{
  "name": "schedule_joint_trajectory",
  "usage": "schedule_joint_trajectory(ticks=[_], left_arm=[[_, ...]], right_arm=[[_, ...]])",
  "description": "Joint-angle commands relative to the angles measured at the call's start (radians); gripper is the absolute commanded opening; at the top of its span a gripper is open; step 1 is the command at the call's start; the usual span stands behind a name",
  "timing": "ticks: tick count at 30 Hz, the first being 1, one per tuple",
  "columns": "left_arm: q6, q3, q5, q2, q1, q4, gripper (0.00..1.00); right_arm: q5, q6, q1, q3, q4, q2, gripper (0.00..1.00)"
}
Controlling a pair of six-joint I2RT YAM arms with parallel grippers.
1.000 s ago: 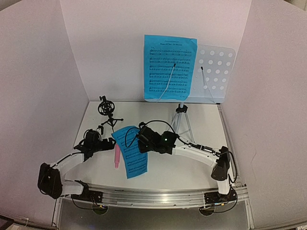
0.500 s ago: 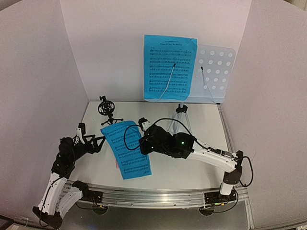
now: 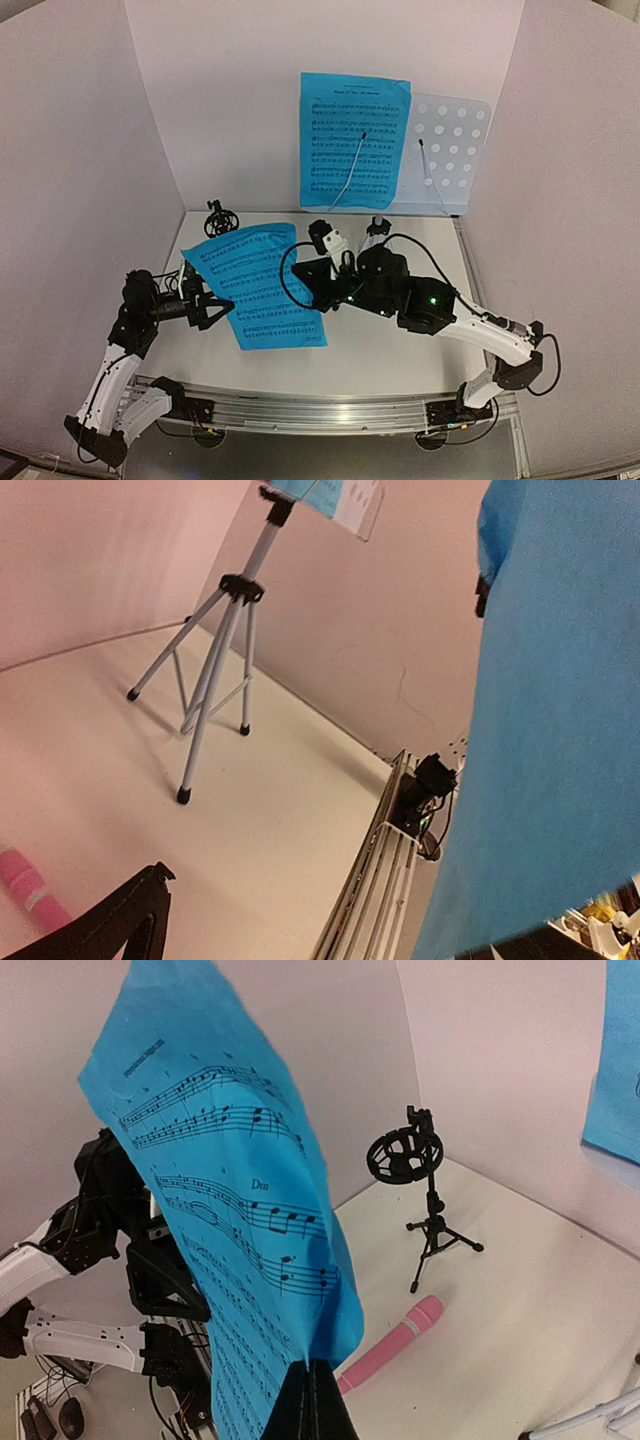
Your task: Set up the instrument practice props
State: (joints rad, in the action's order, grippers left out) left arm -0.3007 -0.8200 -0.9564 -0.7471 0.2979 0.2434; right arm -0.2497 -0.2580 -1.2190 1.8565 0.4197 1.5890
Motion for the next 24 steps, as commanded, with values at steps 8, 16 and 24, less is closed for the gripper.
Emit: schedule_joint_trajectory(ticks=[8, 16, 24], left_arm=[[-0.187, -0.112, -0.219, -0.125, 0.022, -0.383, 0.38], [-0.115, -0.166, -0.242, -0.153, 0.032, -0.337, 0.0], [0.27, -0.286, -0.332, -0.202, 0.034, -0.018, 0.0]], right_arm=[[0.042, 0.101, 0.02, 0.016, -0.086, 0.008, 0.0], [0.148, 0.083, 0.052, -0.063, -0.087, -0.059, 0.27], [0.264, 0.086, 0.089, -0.22, -0.065, -0.263, 0.81]])
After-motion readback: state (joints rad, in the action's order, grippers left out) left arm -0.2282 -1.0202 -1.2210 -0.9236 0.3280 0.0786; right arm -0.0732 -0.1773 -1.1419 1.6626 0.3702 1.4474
